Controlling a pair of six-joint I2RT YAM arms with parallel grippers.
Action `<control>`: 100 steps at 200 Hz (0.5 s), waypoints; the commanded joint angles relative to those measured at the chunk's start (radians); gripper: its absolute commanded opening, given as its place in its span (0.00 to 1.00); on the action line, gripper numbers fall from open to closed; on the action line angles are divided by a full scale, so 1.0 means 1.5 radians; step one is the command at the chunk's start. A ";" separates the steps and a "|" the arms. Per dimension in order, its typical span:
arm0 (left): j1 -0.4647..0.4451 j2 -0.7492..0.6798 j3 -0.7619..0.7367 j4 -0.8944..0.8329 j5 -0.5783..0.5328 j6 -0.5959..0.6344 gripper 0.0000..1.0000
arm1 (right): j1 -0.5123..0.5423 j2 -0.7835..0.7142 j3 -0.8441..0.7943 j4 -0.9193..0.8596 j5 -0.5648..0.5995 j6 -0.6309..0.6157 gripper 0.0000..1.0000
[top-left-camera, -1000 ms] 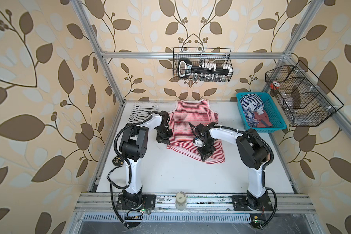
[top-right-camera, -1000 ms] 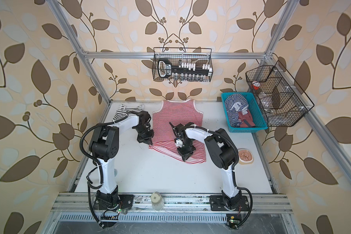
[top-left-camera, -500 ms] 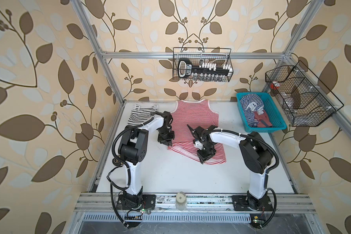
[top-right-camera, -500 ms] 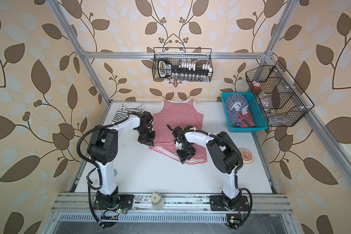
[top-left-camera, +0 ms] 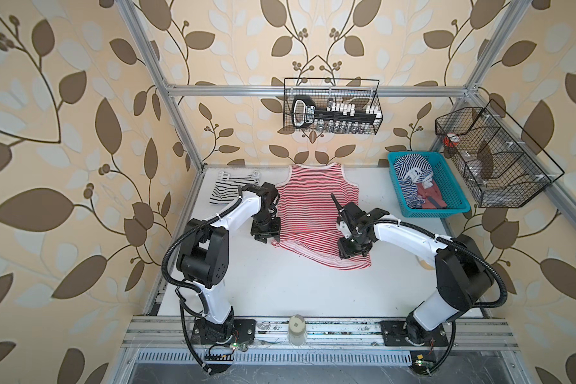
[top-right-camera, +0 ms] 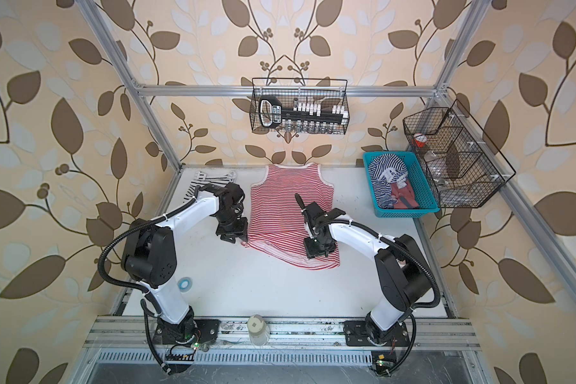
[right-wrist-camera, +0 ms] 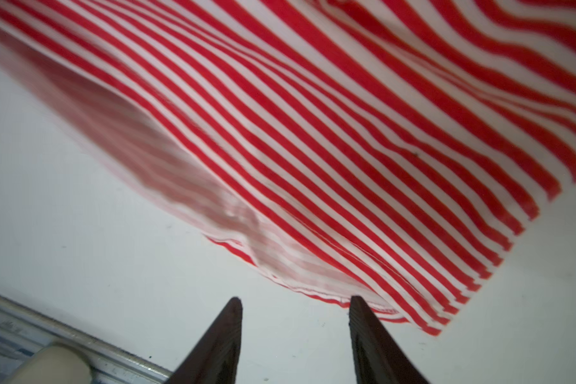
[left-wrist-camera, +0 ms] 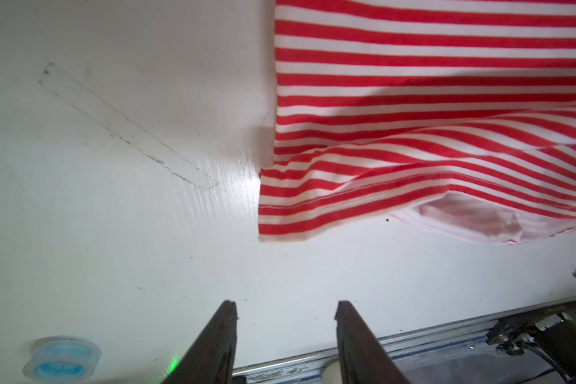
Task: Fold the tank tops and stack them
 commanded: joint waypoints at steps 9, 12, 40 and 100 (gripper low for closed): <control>-0.009 0.000 0.027 -0.008 -0.010 -0.017 0.52 | -0.022 -0.024 -0.033 0.005 0.078 0.028 0.53; -0.009 0.003 0.026 -0.004 -0.011 -0.020 0.52 | -0.026 -0.024 -0.037 0.006 0.081 0.033 0.53; -0.009 0.024 0.012 0.029 -0.015 -0.049 0.53 | -0.058 -0.034 -0.073 0.031 0.091 0.060 0.54; -0.009 0.041 -0.023 0.065 -0.016 -0.070 0.54 | -0.078 -0.019 -0.110 0.081 0.095 0.083 0.48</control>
